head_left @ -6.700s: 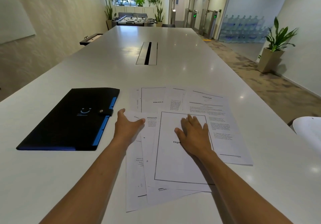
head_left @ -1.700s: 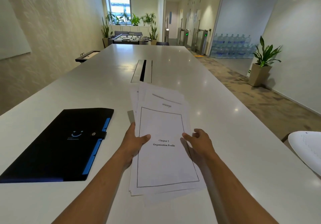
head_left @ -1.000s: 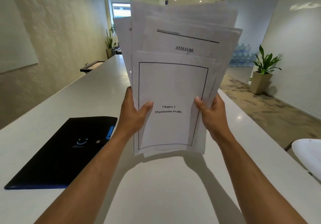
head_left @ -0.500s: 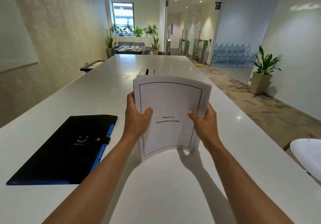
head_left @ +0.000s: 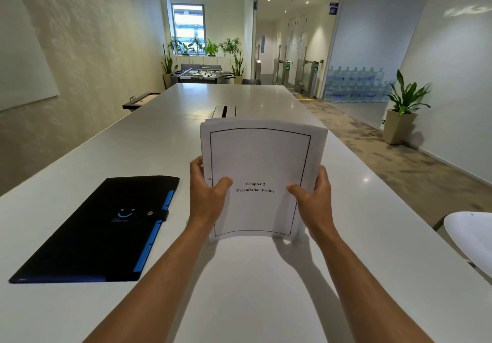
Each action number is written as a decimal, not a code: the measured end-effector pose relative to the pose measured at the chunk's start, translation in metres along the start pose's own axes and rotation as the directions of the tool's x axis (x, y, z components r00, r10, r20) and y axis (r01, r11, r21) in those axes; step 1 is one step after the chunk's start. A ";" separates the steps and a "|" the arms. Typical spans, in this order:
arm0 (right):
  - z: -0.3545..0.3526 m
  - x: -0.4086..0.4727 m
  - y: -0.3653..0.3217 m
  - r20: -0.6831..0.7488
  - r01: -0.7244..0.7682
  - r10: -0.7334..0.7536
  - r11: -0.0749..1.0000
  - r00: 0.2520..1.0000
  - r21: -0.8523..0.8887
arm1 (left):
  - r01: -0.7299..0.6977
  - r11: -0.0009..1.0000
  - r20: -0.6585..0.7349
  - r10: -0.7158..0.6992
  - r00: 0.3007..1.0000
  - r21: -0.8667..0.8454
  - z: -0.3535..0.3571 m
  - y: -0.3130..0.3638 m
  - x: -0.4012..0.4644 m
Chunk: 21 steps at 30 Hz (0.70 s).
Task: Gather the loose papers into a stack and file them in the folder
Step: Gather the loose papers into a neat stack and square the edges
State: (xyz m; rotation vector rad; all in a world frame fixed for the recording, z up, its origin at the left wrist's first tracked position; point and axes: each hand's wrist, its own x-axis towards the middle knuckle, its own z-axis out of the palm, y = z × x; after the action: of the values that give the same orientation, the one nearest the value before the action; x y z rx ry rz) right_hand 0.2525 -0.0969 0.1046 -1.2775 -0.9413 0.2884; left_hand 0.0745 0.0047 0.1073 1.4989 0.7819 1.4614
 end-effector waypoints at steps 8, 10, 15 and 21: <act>0.003 -0.002 0.003 -0.012 0.027 -0.027 1.000 1.000 -0.003 | -0.034 0.999 -0.025 0.034 0.999 0.015 0.001 0.007 0.003; 0.006 0.000 -0.005 -0.010 0.068 -0.068 0.998 0.998 -0.002 | -0.098 0.995 -0.009 0.098 0.995 0.012 0.002 0.016 0.006; 0.018 0.001 -0.015 -0.077 0.115 -0.114 0.993 0.990 0.006 | -0.107 0.993 -0.004 0.107 0.994 0.053 0.011 0.023 0.007; 0.012 0.004 -0.037 -0.094 0.230 -0.239 0.968 0.967 -0.096 | -0.281 0.951 -0.045 0.289 0.956 0.128 0.006 0.043 0.009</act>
State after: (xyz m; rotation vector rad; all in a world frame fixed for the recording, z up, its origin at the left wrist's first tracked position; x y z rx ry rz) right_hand 0.2350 -0.0982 0.1392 -1.2317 -1.0124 -0.0038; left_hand 0.0753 -0.0063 0.1497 1.7203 0.7235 1.7074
